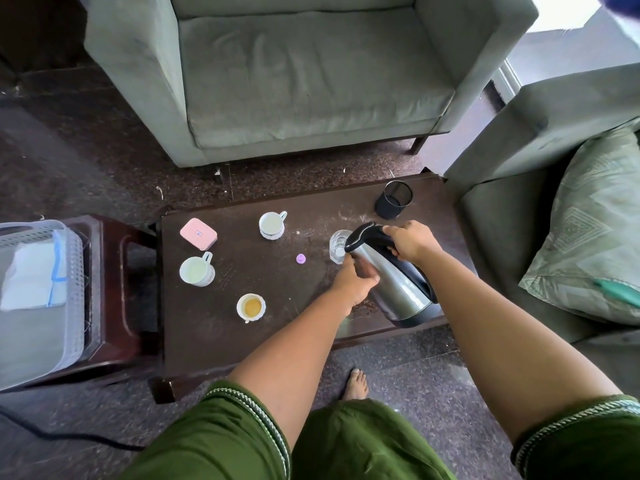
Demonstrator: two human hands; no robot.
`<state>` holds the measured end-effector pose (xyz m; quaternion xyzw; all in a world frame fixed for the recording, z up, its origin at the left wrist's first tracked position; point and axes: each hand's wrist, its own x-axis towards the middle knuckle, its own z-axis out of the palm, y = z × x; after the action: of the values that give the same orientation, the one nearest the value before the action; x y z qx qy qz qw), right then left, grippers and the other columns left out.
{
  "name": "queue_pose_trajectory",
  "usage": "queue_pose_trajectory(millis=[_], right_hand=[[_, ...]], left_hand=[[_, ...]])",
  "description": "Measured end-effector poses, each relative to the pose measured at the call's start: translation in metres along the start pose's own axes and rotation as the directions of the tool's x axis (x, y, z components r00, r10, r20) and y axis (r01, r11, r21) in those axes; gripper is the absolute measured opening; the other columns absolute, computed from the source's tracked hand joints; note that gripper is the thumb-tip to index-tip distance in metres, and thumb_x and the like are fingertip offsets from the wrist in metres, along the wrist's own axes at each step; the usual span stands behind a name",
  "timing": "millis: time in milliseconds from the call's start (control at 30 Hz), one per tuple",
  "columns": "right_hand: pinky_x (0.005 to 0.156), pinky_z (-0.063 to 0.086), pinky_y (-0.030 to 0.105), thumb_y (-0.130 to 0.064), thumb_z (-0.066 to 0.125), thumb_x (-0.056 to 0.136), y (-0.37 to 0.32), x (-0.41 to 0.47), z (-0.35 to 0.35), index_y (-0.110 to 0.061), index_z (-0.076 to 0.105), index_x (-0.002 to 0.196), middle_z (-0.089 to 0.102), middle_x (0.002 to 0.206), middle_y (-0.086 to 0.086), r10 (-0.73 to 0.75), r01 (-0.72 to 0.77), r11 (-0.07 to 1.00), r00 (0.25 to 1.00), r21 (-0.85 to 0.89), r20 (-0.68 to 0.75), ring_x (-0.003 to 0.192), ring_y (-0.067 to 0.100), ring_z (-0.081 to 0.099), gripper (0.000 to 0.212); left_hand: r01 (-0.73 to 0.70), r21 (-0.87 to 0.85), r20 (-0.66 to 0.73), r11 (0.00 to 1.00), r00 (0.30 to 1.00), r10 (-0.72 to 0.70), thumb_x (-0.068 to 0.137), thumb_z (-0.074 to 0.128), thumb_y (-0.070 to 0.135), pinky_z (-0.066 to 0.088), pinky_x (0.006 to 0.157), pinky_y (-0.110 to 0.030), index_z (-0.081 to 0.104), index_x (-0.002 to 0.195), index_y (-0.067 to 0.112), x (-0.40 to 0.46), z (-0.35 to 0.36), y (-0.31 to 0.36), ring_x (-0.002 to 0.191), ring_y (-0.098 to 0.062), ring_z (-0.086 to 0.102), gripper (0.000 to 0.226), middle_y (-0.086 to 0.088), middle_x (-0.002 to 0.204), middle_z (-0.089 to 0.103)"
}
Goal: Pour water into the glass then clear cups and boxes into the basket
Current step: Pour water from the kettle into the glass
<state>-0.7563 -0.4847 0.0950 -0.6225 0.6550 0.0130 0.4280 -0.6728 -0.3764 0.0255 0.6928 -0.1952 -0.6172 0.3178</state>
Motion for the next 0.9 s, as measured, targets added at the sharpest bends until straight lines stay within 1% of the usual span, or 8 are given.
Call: queue_pose_trajectory(millis=[233, 300, 367, 433, 567, 733, 833, 900], right_hand=[[0.052, 0.04, 0.028, -0.033, 0.048, 0.096, 0.005, 0.001, 0.0, -0.006, 0.058, 0.078, 0.052, 0.062, 0.003, 0.009, -0.009, 1.0, 1.0, -0.015, 0.02, 0.053, 0.02, 0.051, 0.035], [0.062, 0.046, 0.031, -0.03, 0.046, 0.097, 0.004, 0.0, 0.0, -0.003, 0.065, 0.092, 0.05, 0.063, 0.002, 0.011, -0.011, 1.0, 0.999, -0.004, 0.034, 0.057, 0.021, 0.054, 0.033], [0.072, 0.052, 0.035, -0.029, 0.051, 0.094, 0.006, 0.004, 0.002, 0.0, 0.066, 0.104, 0.054, 0.065, 0.001, 0.038, -0.04, 0.996, 0.999, 0.084, 0.028, 0.062, 0.021, 0.056, 0.034], [0.072, 0.053, 0.033, -0.028, 0.055, 0.091, 0.007, 0.006, 0.002, 0.002, 0.063, 0.109, 0.056, 0.066, -0.001, 0.065, -0.068, 0.987, 0.998, 0.149, 0.021, 0.062, 0.018, 0.056, 0.036], [0.079, 0.054, 0.037, -0.028, 0.054, 0.091, 0.007, 0.01, 0.003, 0.003, 0.063, 0.111, 0.056, 0.067, 0.0, 0.064, -0.067, 0.985, 0.998, 0.157, 0.023, 0.073, 0.024, 0.058, 0.037], [0.085, 0.056, 0.041, -0.028, 0.055, 0.091, 0.01, 0.013, 0.002, 0.003, 0.062, 0.113, 0.055, 0.067, 0.001, 0.069, -0.071, 0.984, 0.997, 0.165, 0.017, 0.075, 0.025, 0.057, 0.038], [0.084, 0.056, 0.041, -0.029, 0.055, 0.09, 0.01, 0.014, 0.0, 0.002, 0.063, 0.111, 0.055, 0.067, 0.0, 0.063, -0.064, 0.987, 0.998, 0.149, 0.012, 0.075, 0.024, 0.057, 0.038], [0.072, 0.055, 0.036, -0.03, 0.052, 0.092, 0.009, 0.016, -0.003, 0.001, 0.066, 0.106, 0.055, 0.065, 0.0, 0.046, -0.048, 0.993, 0.999, 0.109, 0.02, 0.067, 0.024, 0.058, 0.036]], left_hand=[[-0.004, 0.006, 0.005, 1.0, 1.0, 0.004, 0.09, 0.065, 0.019, 0.032, 0.112, -0.037, 0.007, 0.154, 0.02, -0.001, 0.001, -0.002, 0.143, -0.025, 0.03, 0.086, -0.005, 0.157, 0.028], [-0.008, 0.021, 0.004, 1.0, 1.0, 0.008, 0.09, 0.065, 0.02, 0.031, 0.112, -0.037, 0.007, 0.154, 0.02, -0.002, 0.002, -0.002, 0.143, -0.025, 0.03, 0.086, -0.005, 0.157, 0.027], [-0.008, 0.03, 0.001, 1.0, 1.0, 0.007, 0.09, 0.065, 0.02, 0.032, 0.113, -0.037, 0.008, 0.154, 0.02, -0.002, 0.002, -0.001, 0.143, -0.025, 0.03, 0.086, -0.006, 0.157, 0.027], [-0.007, 0.034, -0.004, 0.999, 1.0, 0.008, 0.09, 0.065, 0.019, 0.031, 0.113, -0.037, 0.008, 0.154, 0.019, -0.002, 0.002, 0.0, 0.143, -0.025, 0.03, 0.085, -0.006, 0.156, 0.027], [-0.006, 0.044, -0.012, 0.999, 1.0, 0.006, 0.09, 0.064, 0.018, 0.032, 0.111, -0.036, 0.007, 0.154, 0.019, -0.001, 0.003, 0.0, 0.143, -0.025, 0.03, 0.085, -0.006, 0.156, 0.028], [-0.012, 0.049, -0.025, 0.999, 1.0, 0.014, 0.089, 0.065, 0.017, 0.034, 0.111, -0.037, 0.011, 0.153, 0.02, -0.001, 0.006, 0.002, 0.141, -0.024, 0.033, 0.084, -0.006, 0.155, 0.031], [-0.002, 0.036, -0.02, 0.999, 1.0, 0.003, 0.089, 0.065, 0.017, 0.034, 0.112, -0.037, 0.01, 0.154, 0.019, -0.002, 0.008, 0.005, 0.141, -0.024, 0.033, 0.085, -0.006, 0.155, 0.03], [0.009, 0.04, -0.015, 0.999, 1.0, -0.008, 0.089, 0.065, 0.018, 0.034, 0.112, -0.038, 0.009, 0.154, 0.02, -0.001, 0.009, 0.008, 0.141, -0.025, 0.034, 0.085, -0.006, 0.155, 0.03]])
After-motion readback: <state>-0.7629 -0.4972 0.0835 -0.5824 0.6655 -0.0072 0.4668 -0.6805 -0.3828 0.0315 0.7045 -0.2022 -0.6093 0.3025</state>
